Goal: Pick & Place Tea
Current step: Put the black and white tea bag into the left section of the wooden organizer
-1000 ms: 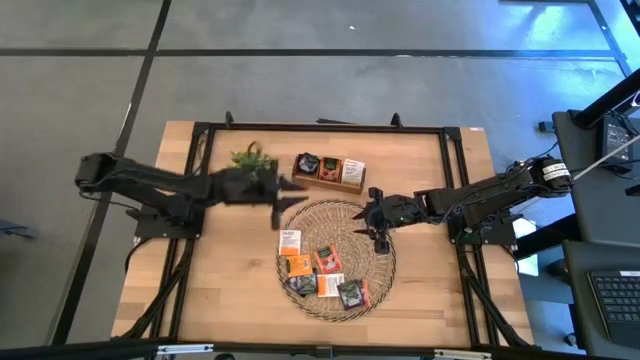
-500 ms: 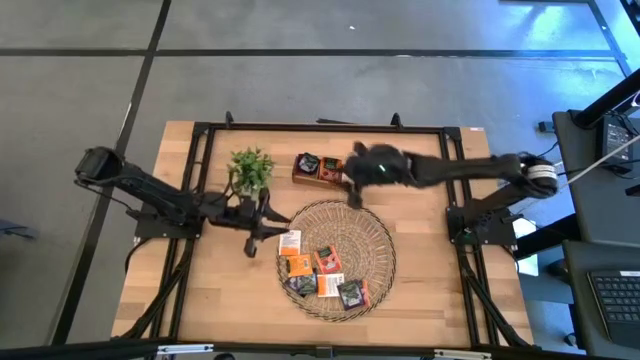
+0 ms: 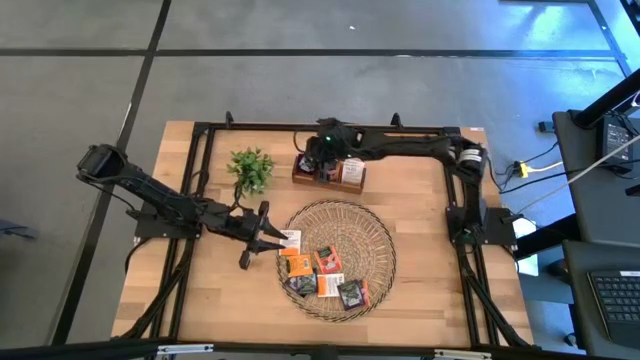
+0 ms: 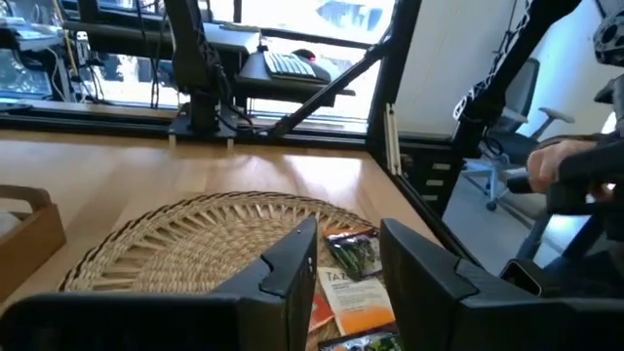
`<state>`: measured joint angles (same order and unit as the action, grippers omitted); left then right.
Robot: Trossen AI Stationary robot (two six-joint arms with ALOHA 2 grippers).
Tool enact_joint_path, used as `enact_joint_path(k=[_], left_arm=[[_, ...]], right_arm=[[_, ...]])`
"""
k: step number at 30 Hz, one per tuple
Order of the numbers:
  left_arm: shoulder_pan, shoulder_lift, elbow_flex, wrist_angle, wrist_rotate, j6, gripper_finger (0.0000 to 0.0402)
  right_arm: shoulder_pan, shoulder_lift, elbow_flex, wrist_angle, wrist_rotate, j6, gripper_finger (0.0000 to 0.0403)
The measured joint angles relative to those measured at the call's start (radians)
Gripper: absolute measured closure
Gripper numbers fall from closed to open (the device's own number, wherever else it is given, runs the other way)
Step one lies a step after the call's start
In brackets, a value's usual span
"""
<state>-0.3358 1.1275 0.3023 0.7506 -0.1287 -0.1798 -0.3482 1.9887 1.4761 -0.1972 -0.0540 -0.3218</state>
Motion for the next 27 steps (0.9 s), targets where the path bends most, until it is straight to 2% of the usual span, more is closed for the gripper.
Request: enact_joint_path(k=[5, 12, 22, 27], left_arm=[[-0.005, 0.0, 0.0, 0.0, 0.0, 0.001, 0.0295], [-0.005, 0.0, 0.0, -0.024, 0.0, 0.008, 0.0291], [-0.005, 0.0, 0.0, -0.037, 0.0, 0.008, 0.0295], [-0.005, 0.0, 0.0, -0.038, 0.0, 0.008, 0.0291]], right_arm=[[-0.029, 0.051, 0.046, -0.013, 0.0, -0.001, 0.0269], [-0.067, 0.052, 0.042, -0.025, -0.006, 0.029, 0.0269], [-0.105, 0.107, 0.041, 0.011, -0.154, 0.077, 0.0269], [-0.106, 0.112, 0.041, 0.017, -0.159, 0.077, 0.0273]])
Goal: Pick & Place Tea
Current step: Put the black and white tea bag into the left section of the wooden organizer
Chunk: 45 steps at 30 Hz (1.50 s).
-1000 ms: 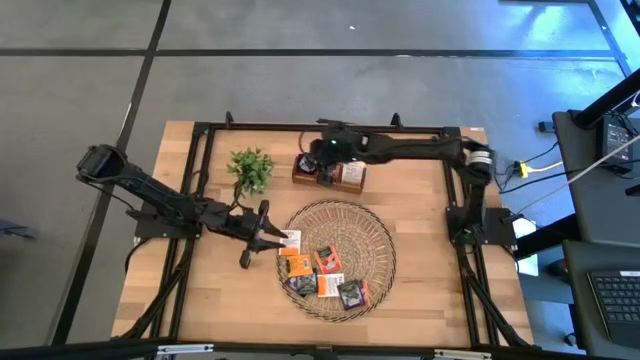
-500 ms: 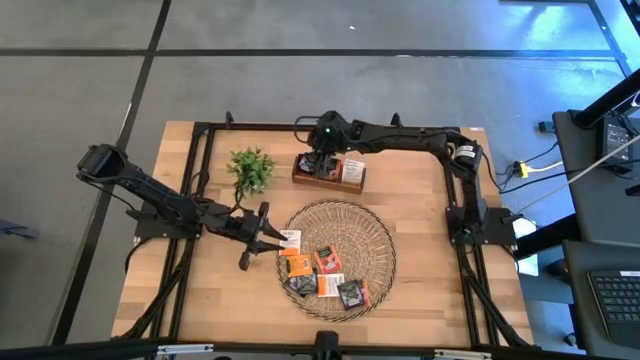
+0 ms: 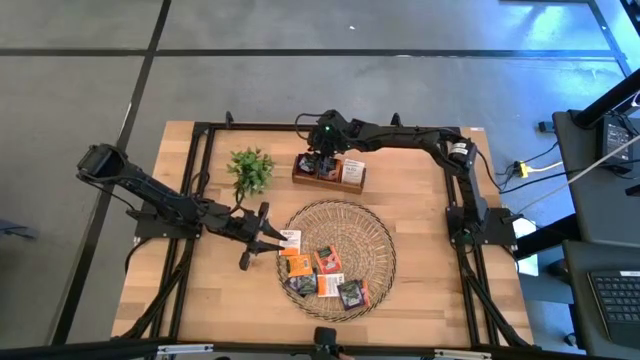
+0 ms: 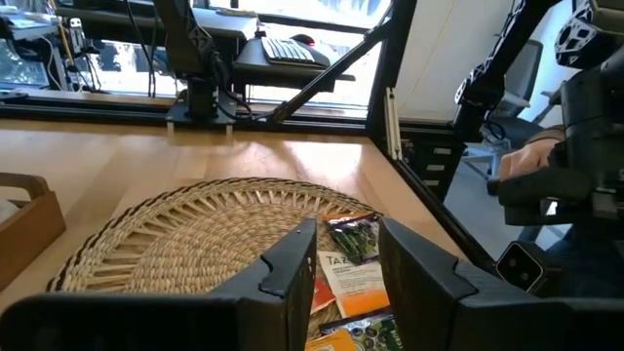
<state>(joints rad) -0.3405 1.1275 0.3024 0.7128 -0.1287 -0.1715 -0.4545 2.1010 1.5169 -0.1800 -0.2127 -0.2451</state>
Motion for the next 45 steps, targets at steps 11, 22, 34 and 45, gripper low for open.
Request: enact_joint_path(k=[11, 22, 34, 45], left_arm=[[0.0, 0.0, 0.001, -0.01, 0.0, 0.0, 0.0294], [0.0, 0.0, 0.001, -0.011, 0.0, 0.001, 0.0294], [0.0, 0.0, 0.001, -0.016, -0.011, 0.001, 0.0293], [0.0, 0.001, 0.001, -0.015, -0.011, 0.001, 0.029]], right_arm=[[0.0, 0.0, 0.0, 0.019, 0.0, -0.002, 0.0353], [0.0, 0.0, 0.008, 0.016, 0.001, -0.026, 0.0397], [0.002, 0.0, 0.159, -0.193, 0.001, -0.105, 0.0399], [0.02, 0.0, 0.142, -0.222, 0.002, -0.152, 0.0395]])
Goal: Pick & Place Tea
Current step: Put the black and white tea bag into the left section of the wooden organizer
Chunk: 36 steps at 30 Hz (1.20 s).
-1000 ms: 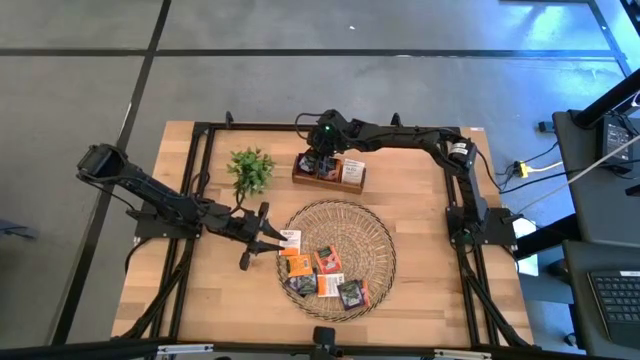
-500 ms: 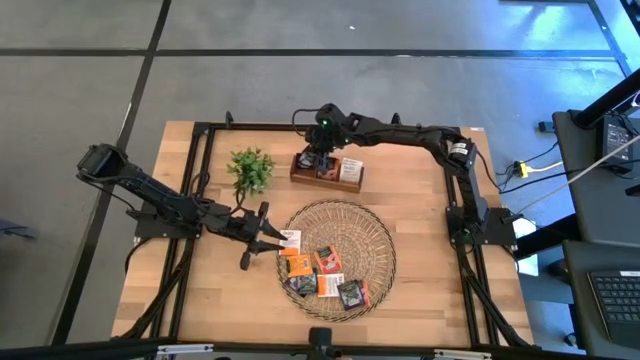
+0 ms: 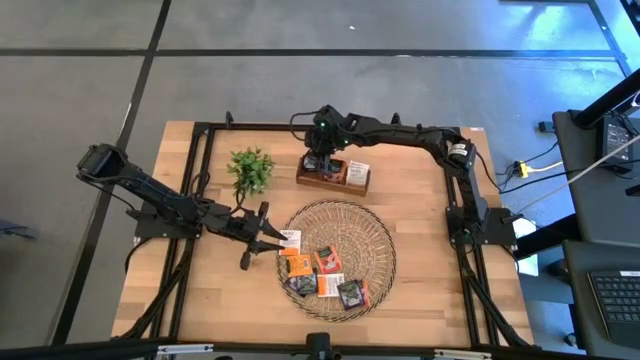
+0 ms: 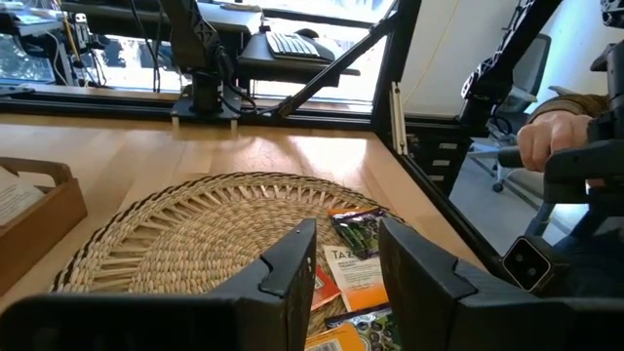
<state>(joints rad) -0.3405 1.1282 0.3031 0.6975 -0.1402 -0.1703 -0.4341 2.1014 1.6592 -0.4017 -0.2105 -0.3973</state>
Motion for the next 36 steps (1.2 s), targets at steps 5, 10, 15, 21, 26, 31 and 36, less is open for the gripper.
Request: enact_joint_path(k=[5, 10, 15, 21, 26, 31, 36], left_arm=[[0.0, 0.0, 0.0, 0.0, 0.0, 0.0, 0.0294], [0.0, 0.0, 0.0, 0.0, 0.0, 0.0, 0.0293], [0.0, 0.0, 0.0, 0.0, 0.0, 0.0, 0.029], [0.0, 0.0, 0.0, 0.0, 0.0, 0.0, 0.0294], [0.0, 0.0, 0.0, -0.001, 0.0, 0.0, 0.0292], [0.0, 0.0, 0.0, -0.006, 0.0, 0.0, 0.0291], [0.0, 0.0, 0.0, -0.012, 0.0, 0.0, 0.0294]], right_arm=[[0.0, 0.0, 0.0, 0.01, 0.0, 0.0, 0.038], [0.0, 0.0, 0.0, 0.01, 0.0, -0.007, 0.0371], [0.0, 0.0, 0.0, 0.009, -0.001, -0.044, 0.0334], [-0.001, -0.007, 0.022, -0.085, 0.076, 0.018, 0.0279], [-0.001, -0.019, 0.05, -0.269, 0.077, 0.032, 0.0266], [0.0, -0.019, 0.02, -0.301, 0.078, 0.019, 0.0265], [-0.001, -0.018, -0.029, -0.209, 0.086, 0.007, 0.0265]])
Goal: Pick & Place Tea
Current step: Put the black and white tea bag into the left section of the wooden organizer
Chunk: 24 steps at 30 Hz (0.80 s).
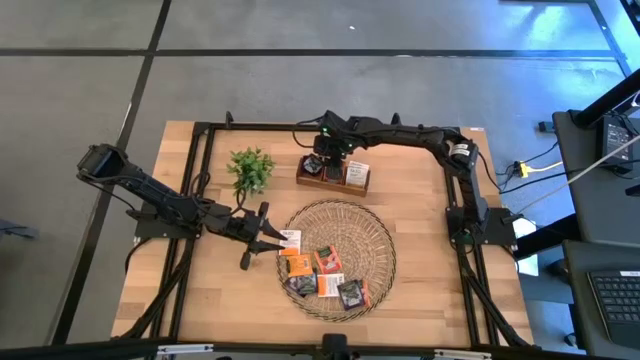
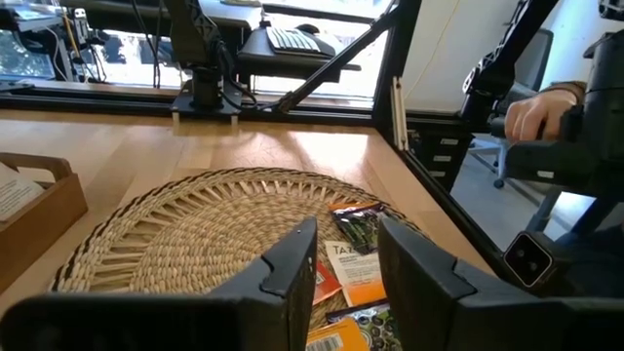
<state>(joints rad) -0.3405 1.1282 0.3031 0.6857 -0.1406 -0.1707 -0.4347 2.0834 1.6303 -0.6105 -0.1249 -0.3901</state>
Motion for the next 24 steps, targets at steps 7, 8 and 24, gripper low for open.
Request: enact_joint_path(k=[7, 8, 24], left_arm=[[0.0, 0.0, 0.0, -0.002, 0.0, -0.001, 0.0292], [0.0, 0.0, 0.0, -0.002, 0.0, -0.002, 0.0291], [0.0, 0.0, 0.0, -0.01, 0.0, -0.001, 0.0291]], right_arm=[[0.0, 0.0, -0.017, 0.052, 0.088, -0.001, 0.0265], [-0.001, 0.0, -0.017, 0.052, 0.095, 0.005, 0.0265], [-0.003, 0.002, -0.017, 0.022, -0.008, 0.067, 0.0274]])
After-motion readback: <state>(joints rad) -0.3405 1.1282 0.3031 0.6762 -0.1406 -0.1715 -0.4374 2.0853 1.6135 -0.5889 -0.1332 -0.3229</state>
